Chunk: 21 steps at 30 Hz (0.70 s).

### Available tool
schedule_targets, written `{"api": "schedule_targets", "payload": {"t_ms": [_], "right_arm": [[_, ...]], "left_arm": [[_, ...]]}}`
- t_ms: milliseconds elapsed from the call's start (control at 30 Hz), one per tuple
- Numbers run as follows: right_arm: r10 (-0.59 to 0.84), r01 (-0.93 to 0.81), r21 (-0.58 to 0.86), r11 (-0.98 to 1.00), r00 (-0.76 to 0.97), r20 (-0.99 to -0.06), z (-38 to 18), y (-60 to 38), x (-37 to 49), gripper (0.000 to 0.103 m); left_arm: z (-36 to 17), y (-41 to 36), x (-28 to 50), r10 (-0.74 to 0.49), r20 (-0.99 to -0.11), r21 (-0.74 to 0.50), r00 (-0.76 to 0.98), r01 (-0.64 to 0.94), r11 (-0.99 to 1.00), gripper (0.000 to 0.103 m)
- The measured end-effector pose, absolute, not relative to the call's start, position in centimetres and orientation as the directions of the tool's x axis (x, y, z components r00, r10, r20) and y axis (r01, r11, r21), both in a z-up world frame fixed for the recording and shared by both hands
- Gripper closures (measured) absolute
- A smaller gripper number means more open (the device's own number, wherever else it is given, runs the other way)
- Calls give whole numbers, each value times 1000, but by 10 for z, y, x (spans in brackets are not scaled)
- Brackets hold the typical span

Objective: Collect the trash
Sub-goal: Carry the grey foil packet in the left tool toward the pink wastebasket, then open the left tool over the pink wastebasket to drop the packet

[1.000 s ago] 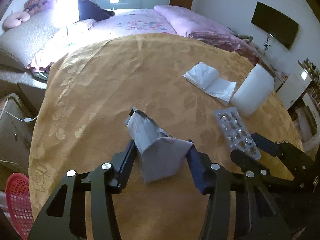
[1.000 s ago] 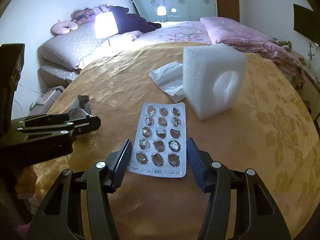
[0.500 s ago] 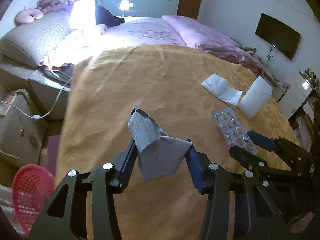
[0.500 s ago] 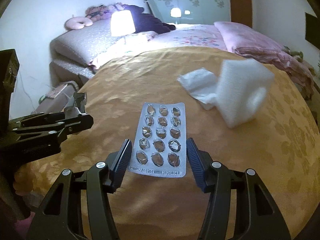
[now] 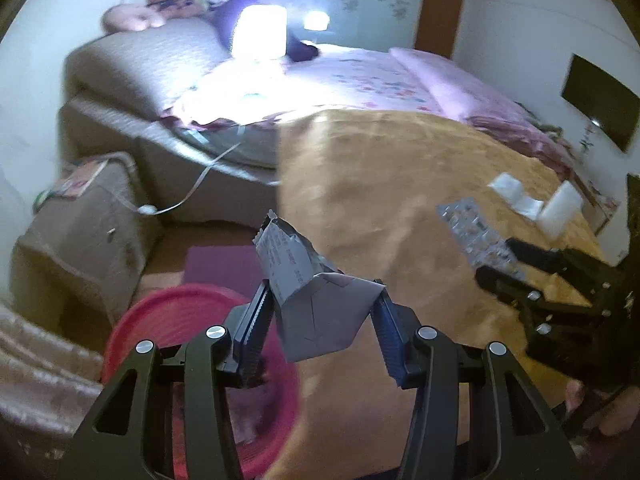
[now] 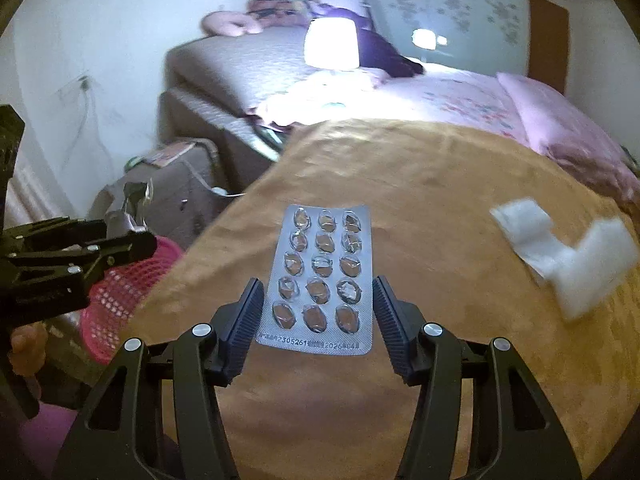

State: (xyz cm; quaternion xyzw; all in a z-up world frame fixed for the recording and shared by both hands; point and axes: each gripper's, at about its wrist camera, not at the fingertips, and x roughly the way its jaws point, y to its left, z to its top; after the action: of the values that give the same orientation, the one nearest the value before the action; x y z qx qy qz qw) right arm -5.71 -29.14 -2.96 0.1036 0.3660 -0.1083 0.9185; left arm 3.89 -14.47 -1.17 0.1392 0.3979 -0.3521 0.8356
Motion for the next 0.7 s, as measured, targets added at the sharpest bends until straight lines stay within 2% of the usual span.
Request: {"api": "schedule_targets", "payload": {"t_ms": [200, 367, 700], "right_arm": [[-64, 179, 96, 979, 724, -687, -19, -256, -31, 49], [25, 92, 130, 987, 716, -698, -18, -226, -6, 49], [157, -23, 188, 982, 650, -744, -40, -175, 41, 49]], "left_arm": [[-16, -93, 55, -402, -774, -23, 490, 612, 791, 56], [-34, -58, 75, -364, -797, -63, 483, 531, 845, 56], [-59, -36, 100, -291, -837, -49, 464, 467, 883, 56]]}}
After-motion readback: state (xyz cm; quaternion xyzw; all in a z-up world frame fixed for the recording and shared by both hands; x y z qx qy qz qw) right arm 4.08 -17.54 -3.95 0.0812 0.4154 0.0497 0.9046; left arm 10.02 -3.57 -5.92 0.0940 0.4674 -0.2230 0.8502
